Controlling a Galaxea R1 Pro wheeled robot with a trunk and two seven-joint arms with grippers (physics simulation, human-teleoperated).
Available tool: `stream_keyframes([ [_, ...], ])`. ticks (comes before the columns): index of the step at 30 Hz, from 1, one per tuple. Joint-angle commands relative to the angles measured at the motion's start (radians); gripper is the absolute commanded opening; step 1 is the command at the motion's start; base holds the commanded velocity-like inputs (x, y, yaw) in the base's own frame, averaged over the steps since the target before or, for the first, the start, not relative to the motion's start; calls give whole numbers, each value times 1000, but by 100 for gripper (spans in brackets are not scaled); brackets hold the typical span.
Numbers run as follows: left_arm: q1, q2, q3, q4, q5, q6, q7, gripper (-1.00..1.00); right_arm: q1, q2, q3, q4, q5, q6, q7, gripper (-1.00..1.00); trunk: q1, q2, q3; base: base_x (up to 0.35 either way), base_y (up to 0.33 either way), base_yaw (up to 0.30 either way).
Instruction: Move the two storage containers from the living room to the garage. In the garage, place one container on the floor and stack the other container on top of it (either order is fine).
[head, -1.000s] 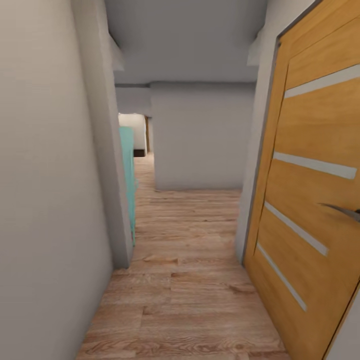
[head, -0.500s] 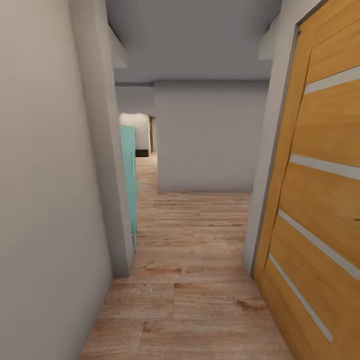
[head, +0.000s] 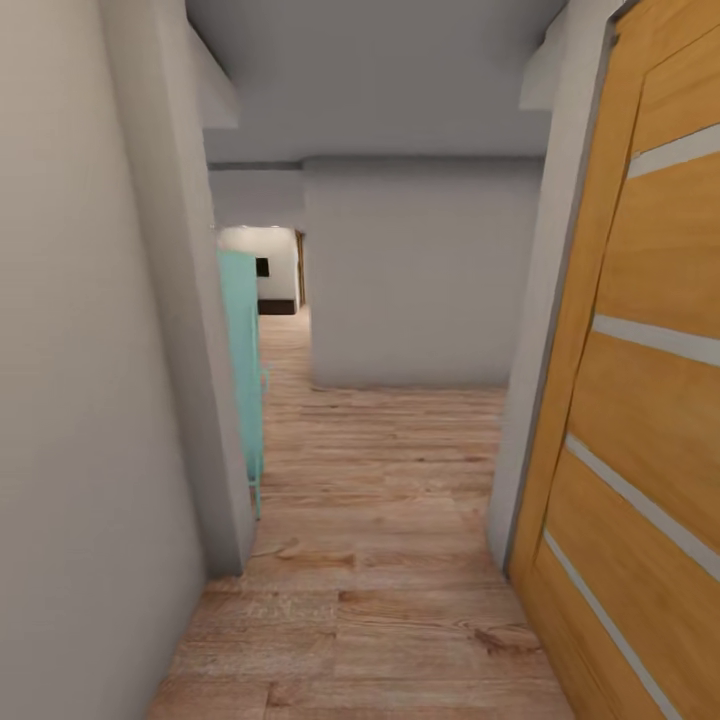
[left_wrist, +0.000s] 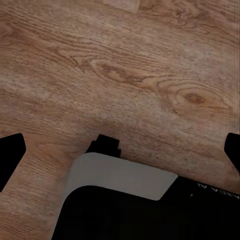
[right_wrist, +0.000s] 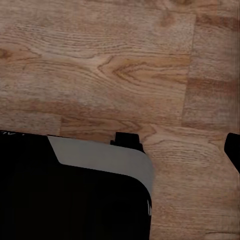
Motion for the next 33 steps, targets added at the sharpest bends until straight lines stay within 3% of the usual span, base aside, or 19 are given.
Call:
stream_keyframes([
  [1, -1, 0, 1, 0, 4, -1, 3, 100, -1, 1, 8, 3, -7, -6, 0, 100, 1, -1, -1, 292, -211, 0],
  [10, -1, 2, 1, 0, 7, 2, 3, 100, -1, -6, 8, 3, -6, -5, 1, 100, 1, -1, -1, 295, -169, 0],
  [33, -1, 1, 1, 0, 7, 9, 3, 100, -1, -12, 9, 2, -7, -6, 0, 100, 1, -1, -1, 321, -5, 0],
])
